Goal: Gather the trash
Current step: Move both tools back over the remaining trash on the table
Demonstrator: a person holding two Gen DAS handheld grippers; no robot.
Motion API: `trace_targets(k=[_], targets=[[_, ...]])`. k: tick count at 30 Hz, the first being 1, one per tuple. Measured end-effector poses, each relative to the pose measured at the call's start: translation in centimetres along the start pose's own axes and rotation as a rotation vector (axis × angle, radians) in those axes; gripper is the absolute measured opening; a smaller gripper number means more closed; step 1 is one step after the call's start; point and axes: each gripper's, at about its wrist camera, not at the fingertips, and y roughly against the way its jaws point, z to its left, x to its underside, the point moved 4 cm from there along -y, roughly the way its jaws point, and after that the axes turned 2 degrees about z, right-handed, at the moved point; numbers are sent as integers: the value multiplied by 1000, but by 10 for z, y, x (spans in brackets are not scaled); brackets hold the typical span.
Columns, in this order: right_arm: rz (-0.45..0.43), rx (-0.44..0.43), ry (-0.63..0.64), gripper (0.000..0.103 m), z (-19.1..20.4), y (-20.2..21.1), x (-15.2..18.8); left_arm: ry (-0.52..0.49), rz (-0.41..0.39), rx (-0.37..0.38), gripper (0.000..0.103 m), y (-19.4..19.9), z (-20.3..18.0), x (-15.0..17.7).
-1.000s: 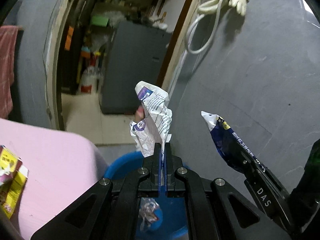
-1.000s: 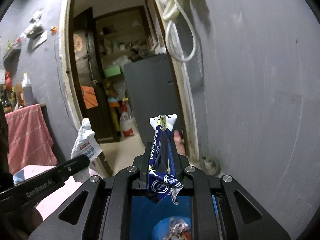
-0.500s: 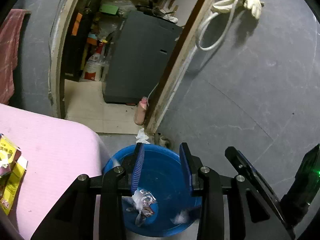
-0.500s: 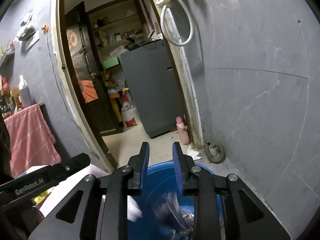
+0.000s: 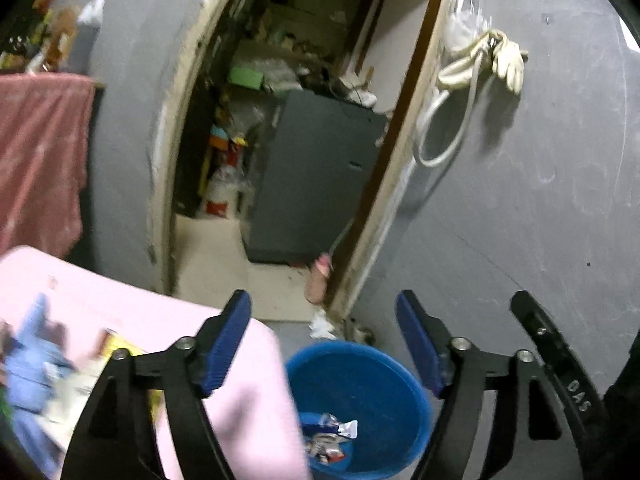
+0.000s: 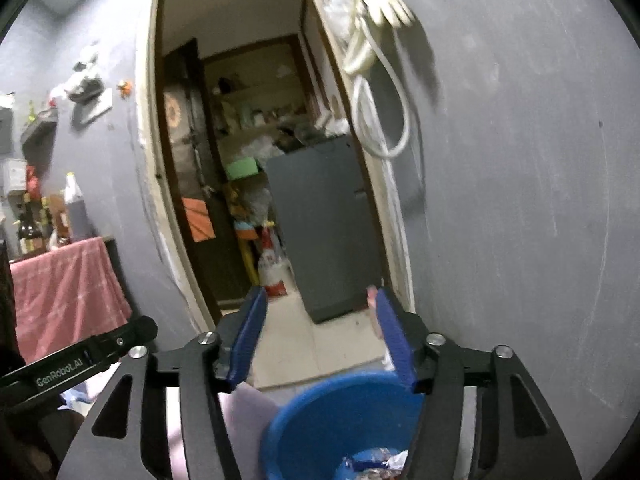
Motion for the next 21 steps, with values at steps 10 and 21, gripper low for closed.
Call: trace_targets(k=[10,21], targets=[[-73,-107,43,103,65,38,-9,-21,-155,-78,98,95,51,-25],[-84,-202,61,103,135,69,-4,-43,-192,-188,99,170,119,-18]])
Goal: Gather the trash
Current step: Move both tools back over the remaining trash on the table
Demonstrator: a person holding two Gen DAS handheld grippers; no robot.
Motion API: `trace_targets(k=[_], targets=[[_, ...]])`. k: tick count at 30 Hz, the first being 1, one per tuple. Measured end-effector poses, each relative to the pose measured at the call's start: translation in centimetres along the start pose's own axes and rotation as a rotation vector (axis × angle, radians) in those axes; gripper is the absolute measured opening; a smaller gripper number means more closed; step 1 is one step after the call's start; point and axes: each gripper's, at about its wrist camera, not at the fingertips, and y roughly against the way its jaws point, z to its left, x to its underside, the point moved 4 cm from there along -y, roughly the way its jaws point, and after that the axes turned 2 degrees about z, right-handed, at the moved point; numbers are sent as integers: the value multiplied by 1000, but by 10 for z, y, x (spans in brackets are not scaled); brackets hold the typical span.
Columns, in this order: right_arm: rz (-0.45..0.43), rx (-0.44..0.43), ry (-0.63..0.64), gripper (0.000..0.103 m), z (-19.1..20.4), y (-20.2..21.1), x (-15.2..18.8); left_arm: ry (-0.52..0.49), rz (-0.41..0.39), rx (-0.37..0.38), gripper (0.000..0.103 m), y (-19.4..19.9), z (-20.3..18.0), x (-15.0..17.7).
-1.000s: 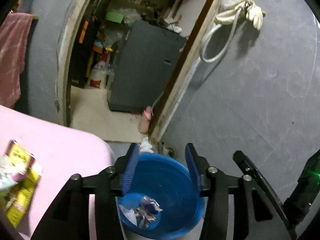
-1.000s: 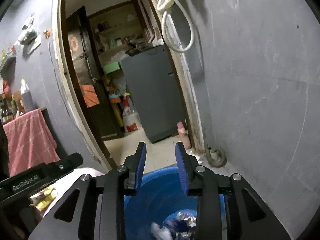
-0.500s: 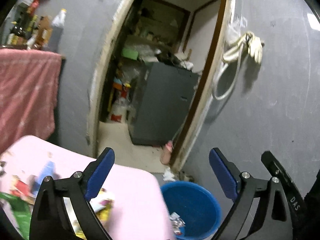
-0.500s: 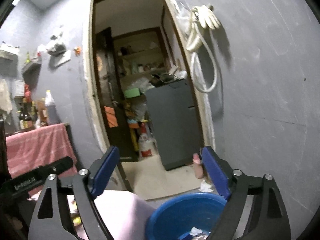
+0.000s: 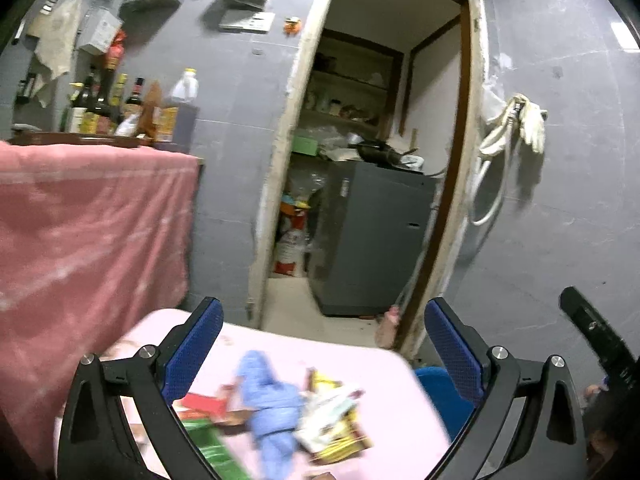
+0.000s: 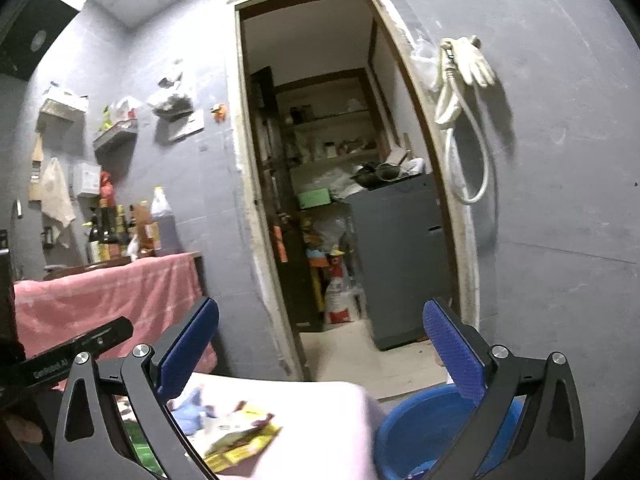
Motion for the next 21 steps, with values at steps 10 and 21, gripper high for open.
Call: trace_targets(k=[10,21], targets=[[46,-64,50,103,57,-5,26,14,29,-104,99,31,82,21],[162,-82,95,103,92,-16,68,58,145,-130,99,29,119,67]])
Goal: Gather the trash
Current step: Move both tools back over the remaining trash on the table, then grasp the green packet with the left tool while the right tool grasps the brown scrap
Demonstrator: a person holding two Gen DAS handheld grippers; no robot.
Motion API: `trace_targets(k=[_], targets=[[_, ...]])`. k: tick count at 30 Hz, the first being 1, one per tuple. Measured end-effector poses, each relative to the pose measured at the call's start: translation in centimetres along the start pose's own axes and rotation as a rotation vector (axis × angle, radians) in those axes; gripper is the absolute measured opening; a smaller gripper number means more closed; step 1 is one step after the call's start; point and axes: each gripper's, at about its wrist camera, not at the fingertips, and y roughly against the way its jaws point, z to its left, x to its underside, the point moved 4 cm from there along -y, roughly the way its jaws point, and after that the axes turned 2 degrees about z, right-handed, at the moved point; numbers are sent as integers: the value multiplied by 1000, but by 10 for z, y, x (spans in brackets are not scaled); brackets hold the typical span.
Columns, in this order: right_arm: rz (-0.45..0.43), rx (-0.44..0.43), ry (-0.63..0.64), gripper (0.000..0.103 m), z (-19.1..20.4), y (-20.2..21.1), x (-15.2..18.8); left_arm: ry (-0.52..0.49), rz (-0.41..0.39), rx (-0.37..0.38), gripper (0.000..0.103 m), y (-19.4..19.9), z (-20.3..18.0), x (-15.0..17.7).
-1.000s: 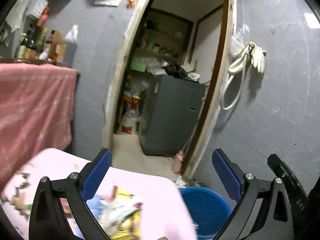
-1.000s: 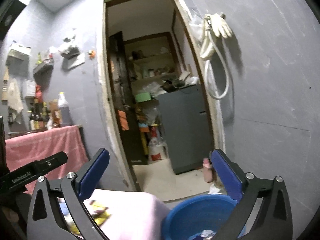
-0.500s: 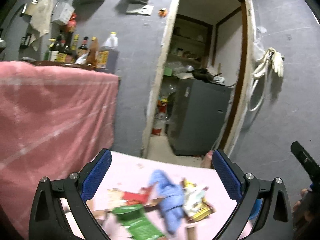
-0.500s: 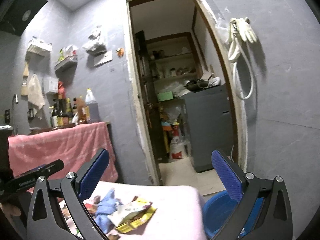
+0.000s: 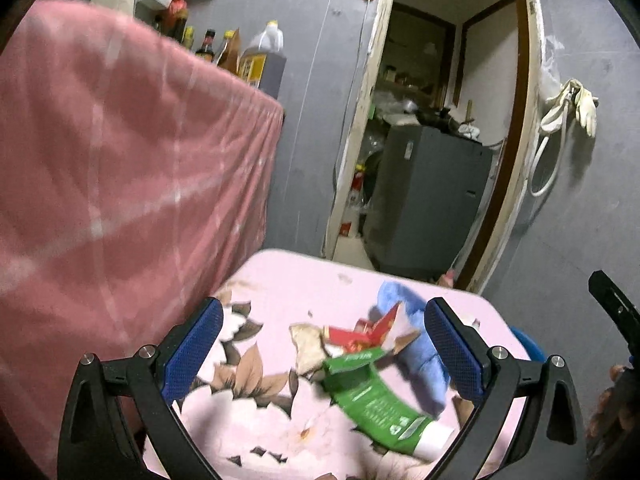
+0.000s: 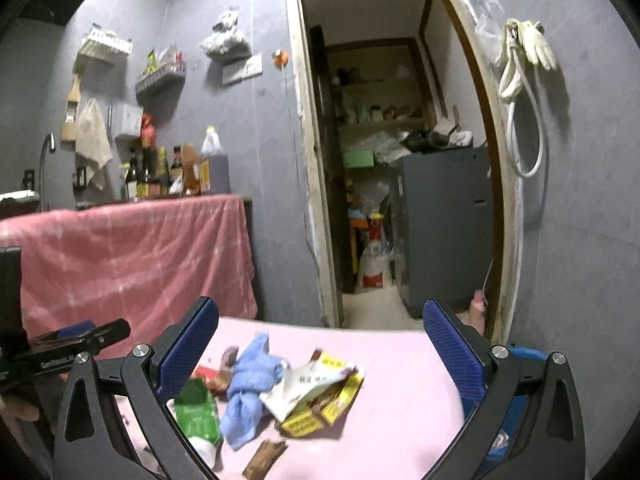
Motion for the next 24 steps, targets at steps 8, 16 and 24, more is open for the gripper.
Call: trace_targets(k=[8,16,24], targets=[[83,31,10,102,17,-1,32,34,99,36,98,-13,11,24],[214,33,20,82,26,-10,59,30,203,110,92,-28,2,35],[347,20,0,58,20,-27,77,52,312,152,68,-45,1,41]])
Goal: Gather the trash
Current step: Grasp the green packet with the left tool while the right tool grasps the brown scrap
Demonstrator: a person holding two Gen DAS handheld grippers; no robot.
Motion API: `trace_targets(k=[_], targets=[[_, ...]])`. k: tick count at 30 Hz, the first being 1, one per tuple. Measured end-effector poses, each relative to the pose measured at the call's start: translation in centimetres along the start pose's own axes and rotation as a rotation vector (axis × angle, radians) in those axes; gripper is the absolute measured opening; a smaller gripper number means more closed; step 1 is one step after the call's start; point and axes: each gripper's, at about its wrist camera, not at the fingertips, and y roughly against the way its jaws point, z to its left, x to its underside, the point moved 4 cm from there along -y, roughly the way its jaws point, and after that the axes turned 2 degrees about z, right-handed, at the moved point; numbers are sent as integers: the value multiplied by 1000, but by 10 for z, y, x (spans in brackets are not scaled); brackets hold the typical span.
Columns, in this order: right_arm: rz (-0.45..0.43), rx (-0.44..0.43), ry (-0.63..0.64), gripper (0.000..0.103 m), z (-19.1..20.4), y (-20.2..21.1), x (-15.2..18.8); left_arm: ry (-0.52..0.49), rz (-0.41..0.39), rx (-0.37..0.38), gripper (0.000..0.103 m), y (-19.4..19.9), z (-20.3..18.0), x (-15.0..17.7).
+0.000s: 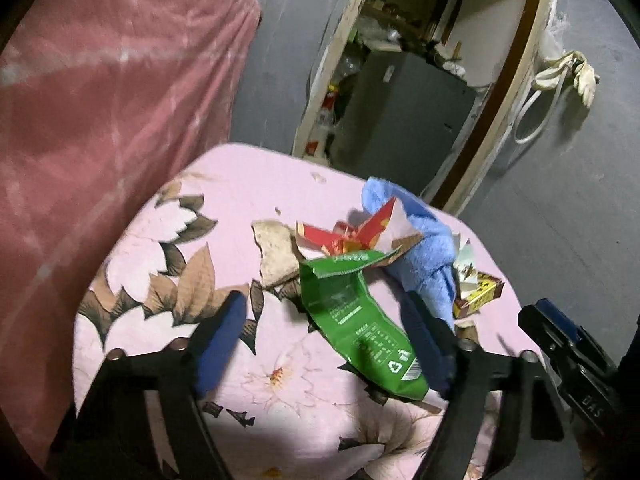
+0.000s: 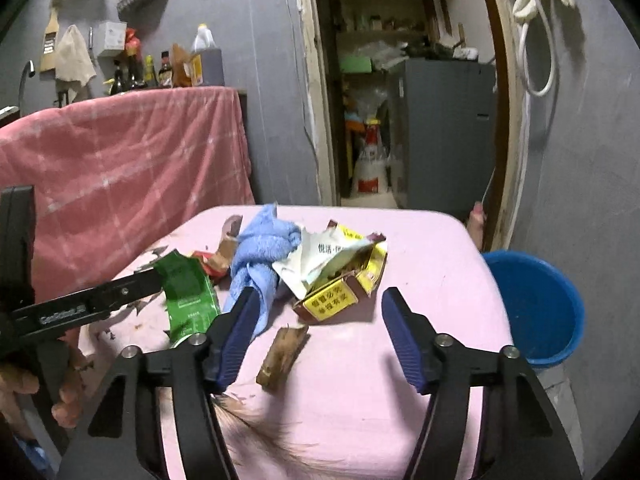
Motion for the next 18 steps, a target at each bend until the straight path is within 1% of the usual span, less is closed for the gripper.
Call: trace_targets(k=[6,12,13,14,15,17,18], targets=[[74,-22,5,52,3,-12,7,8,75,19,51,-13,-1,1],[149,-69,5,47,6,-24,14,59,68,28,46,-17,7,-5],[159,-72,1,42,5,-26,14,66,71,24,42,-19,9,-6],[172,-76,-4,40,4,-29,16,69,75,20,38,-20,10,-7],[181,-81,-7,37,4,-30,16,70,77,20,37,-21,10,-7],[186,-98,-8,35,4,-31,17,69,82,24,30,-23,9,-7],[187,-100,-2,33,6,-32,17,68,87,28,28,-25,10,-8]])
